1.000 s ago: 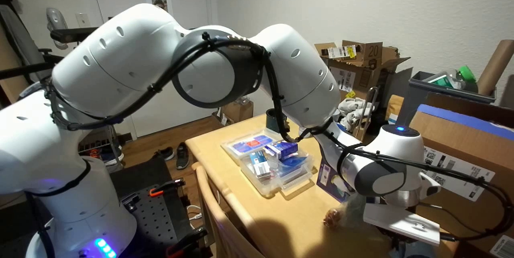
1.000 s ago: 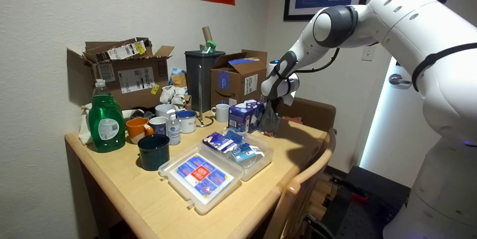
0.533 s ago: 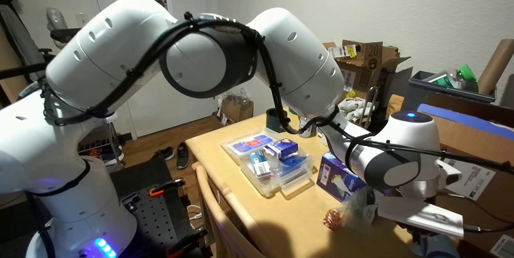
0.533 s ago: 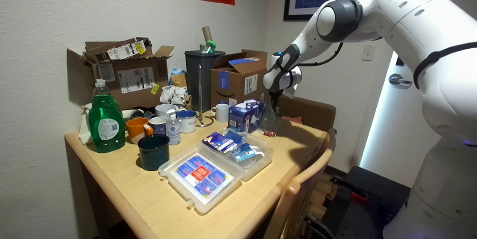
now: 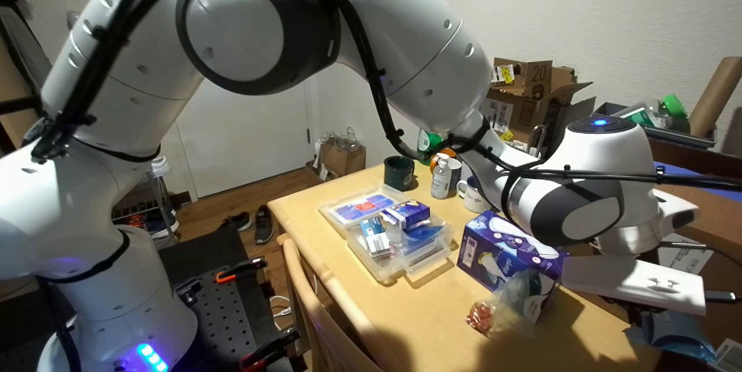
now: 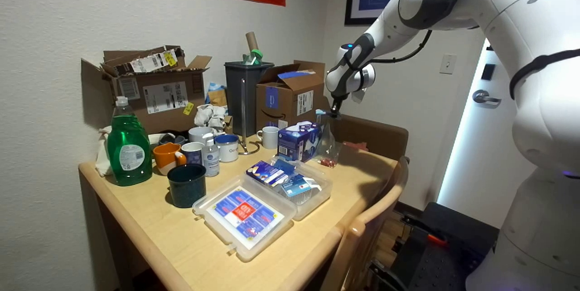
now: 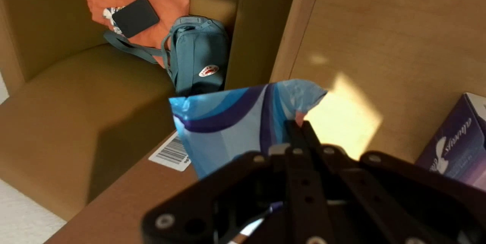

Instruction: Pick up the object from the table and put it in the box storage

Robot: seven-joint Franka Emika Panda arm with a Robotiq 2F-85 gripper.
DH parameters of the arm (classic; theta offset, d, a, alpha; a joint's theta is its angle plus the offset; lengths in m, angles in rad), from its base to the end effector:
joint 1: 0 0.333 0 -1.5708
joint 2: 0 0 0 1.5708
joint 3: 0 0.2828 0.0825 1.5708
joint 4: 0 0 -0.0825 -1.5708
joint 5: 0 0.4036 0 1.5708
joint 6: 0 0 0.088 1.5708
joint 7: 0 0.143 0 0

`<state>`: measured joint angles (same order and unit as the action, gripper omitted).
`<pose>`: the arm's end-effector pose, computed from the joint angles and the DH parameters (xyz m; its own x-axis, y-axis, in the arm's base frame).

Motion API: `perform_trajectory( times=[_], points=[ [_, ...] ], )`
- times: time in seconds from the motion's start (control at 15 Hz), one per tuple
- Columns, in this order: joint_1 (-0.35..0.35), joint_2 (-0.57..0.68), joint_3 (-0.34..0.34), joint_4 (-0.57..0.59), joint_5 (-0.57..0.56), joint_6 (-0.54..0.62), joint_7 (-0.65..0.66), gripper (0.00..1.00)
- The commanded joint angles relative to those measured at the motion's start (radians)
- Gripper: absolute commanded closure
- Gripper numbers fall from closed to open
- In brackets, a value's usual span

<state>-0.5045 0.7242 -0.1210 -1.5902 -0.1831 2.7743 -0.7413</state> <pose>0.6132 -0.4223 0.1909 0.9227 0.3475 0.1666 0.2455 -0.8633 0.4409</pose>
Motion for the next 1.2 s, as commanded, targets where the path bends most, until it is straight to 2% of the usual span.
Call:
perform_trajectory(
  times=[0.0,0.67,1.13],
  points=[
    [-0.003,-0.146,0.011,-0.173,0.004,0.063,-0.001,1.0],
    [-0.039,-0.397,0.088,-0.476,0.049,0.189,-0.073,1.0],
    [-0.133,-0.518,0.24,-0.604,0.158,0.205,-0.208,1.0]
  ],
)
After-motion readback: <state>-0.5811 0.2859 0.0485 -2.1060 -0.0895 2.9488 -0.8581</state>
